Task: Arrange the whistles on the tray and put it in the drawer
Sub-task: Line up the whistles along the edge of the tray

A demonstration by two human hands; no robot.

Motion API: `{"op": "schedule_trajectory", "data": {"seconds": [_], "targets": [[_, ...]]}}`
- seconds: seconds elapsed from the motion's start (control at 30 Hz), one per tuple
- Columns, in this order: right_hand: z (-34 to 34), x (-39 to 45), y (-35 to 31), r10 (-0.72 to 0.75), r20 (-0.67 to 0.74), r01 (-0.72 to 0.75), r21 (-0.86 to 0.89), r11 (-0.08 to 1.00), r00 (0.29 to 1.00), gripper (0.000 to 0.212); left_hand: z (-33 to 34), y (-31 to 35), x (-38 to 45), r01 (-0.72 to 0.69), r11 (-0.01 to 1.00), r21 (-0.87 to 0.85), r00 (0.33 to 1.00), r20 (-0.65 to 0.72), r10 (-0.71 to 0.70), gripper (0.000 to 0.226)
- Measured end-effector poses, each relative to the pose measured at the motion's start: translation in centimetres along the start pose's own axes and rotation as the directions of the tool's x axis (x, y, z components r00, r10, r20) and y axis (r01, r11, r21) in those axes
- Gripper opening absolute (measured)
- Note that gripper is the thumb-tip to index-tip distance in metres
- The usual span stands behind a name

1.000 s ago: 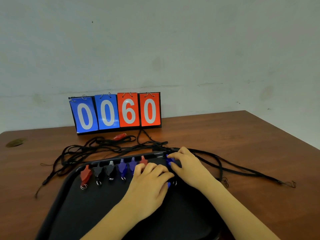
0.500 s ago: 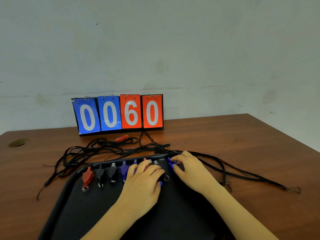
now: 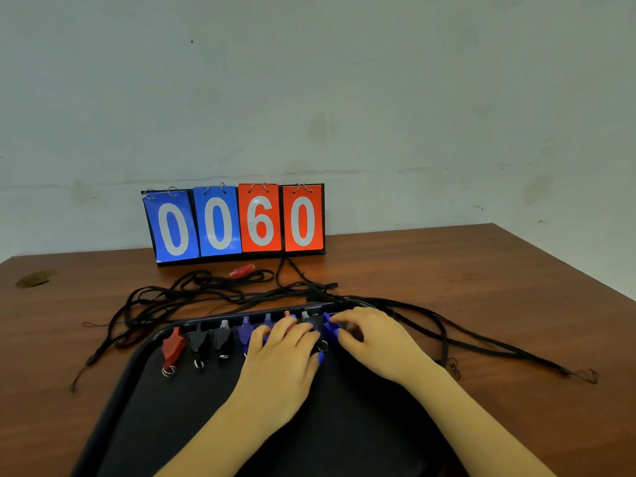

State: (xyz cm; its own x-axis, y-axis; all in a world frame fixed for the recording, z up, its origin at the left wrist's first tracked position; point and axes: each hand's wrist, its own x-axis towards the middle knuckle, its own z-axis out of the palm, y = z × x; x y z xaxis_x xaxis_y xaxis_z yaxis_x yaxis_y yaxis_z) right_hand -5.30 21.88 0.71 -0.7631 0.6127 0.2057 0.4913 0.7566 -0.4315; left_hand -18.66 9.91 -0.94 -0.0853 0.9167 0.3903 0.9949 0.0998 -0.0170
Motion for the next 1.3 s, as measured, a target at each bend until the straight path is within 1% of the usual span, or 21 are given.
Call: {"op": "schedule_trajectory", "data": {"seconds": [0.03, 0.17, 0.27, 0.3, 0.37, 0.47, 0.53, 0.63, 0.67, 0.77, 1.03, 1.17, 1.3], "targets": [[0.0, 0.0, 0.0, 0.001, 0.001, -0.001, 0.004, 1.000, 1.000, 0.037, -0.1, 0.1, 0.1, 0.006, 1.000, -0.008, 1.000, 0.021, -0.006, 0.038], [-0.1, -0.1, -0.1, -0.009, -0.005, 0.009, -0.001, 1.000, 1.000, 0.039, -0.2, 0.4, -0.2, 0.008, 0.999, -0.041, 1.000, 0.021, -0.007, 0.037], [-0.1, -0.2, -0.1, -0.005, -0.023, 0.006, 0.034, 0.999, 1.000, 0.038, -0.2, 0.7, -0.2, 0.056, 0.998, -0.021, 0.998, 0.026, -0.055, 0.047], [-0.1, -0.2, -0.1, 0.000, -0.035, 0.002, 0.046, 0.999, 0.999, 0.037, -0.4, 0.8, -0.2, 0.073, 0.997, -0.032, 0.996, 0.051, -0.071, 0.049], [-0.1, -0.1, -0.1, 0.005, -0.052, -0.003, 0.042, 0.999, 0.999, 0.035, -0.5, 0.8, -0.2, 0.081, 0.997, -0.001, 0.994, 0.070, -0.081, 0.051], [0.0, 0.0, -0.2, -0.003, -0.034, 0.003, -0.003, 1.000, 0.999, 0.033, -1.2, 1.1, -0.3, 0.065, 0.998, 0.020, 0.986, 0.150, -0.067, 0.050], [0.0, 0.0, -0.3, -0.008, -0.011, 0.007, -0.028, 1.000, 1.000, 0.034, -1.2, 1.0, -0.2, 0.053, 0.998, 0.044, 0.989, 0.133, -0.058, 0.048], [-0.1, 0.1, -0.4, -0.005, 0.000, 0.005, -0.024, 1.000, 1.000, 0.035, -1.5, 1.2, -0.3, 0.077, 0.997, 0.024, 0.985, 0.153, -0.080, 0.049], [-0.1, 0.0, -0.4, -0.006, -0.002, 0.006, -0.023, 1.000, 1.000, 0.035, -1.4, 1.1, -0.3, 0.084, 0.996, 0.000, 0.977, 0.195, -0.082, 0.049], [-0.1, 0.0, -0.4, -0.011, -0.002, 0.011, -0.040, 0.999, 1.000, 0.036, -1.1, 0.8, -0.2, 0.080, 0.997, 0.003, 0.980, 0.182, -0.079, 0.054], [0.0, 0.3, -0.3, -0.033, 0.007, 0.033, -0.107, 0.994, 0.999, 0.038, -1.1, 1.0, -0.3, 0.095, 0.995, 0.025, 0.979, 0.180, -0.098, 0.055], [0.1, 0.2, -0.3, -0.016, -0.012, 0.015, -0.090, 0.996, 1.000, 0.039, -1.1, 1.1, -0.2, 0.101, 0.995, 0.009, 0.978, 0.182, -0.101, 0.055], [0.2, 0.1, -0.3, -0.012, 0.017, 0.014, -0.078, 0.997, 1.000, 0.043, -0.9, 1.0, -0.2, 0.105, 0.994, 0.002, 0.977, 0.185, -0.104, 0.055]]}}
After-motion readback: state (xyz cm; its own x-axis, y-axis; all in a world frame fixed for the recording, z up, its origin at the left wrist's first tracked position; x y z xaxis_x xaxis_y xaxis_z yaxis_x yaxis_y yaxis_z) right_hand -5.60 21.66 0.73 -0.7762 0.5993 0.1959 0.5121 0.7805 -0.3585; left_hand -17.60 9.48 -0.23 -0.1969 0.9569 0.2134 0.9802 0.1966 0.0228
